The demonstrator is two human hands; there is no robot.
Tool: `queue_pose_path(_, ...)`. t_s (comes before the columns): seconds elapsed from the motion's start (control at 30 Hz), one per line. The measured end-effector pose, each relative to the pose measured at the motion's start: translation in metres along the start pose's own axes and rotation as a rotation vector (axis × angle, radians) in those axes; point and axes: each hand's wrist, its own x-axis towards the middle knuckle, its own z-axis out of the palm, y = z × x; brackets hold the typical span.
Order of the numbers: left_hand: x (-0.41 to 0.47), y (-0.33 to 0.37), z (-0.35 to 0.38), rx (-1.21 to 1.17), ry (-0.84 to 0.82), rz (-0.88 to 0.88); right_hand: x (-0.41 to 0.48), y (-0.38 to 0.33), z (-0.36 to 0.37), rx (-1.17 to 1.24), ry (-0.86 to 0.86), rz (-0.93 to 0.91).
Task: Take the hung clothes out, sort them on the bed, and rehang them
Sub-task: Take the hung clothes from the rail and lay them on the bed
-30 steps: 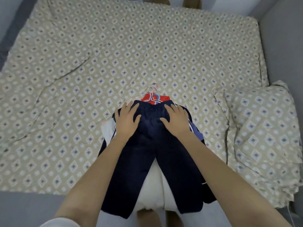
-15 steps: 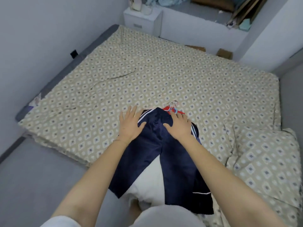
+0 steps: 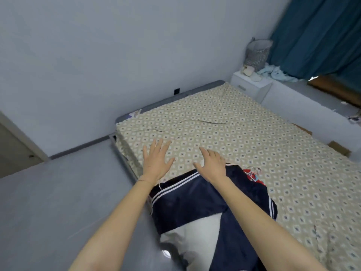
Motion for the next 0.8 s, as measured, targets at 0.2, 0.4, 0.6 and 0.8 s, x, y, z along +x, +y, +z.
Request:
queue_pose_path(0.2,-0.100,-0.118,-0.071,0.062,0.121,-0.194,-0.028,-0.142,0.021,-0.011,-0.018,-0.242)
queue_pose_path(0.4,-0.233,-0.214,-0.132,0.095,0.239,-0.433,-0.095,-0.290,0.059,-0.015,-0.064,-0.510)
queue_pose_path(0.6,-0.385,-0.290,-0.175,0.158,0.373,-0.679,-0.191,-0.423,0.106,-0.037,-0.144,-0.851)
queue_pose_path(0.8,-0.527,-0.336,-0.210,0.255,0.494,-0.984,-0.286,-0.535,0.138,-0.024,-0.212,-1.190)
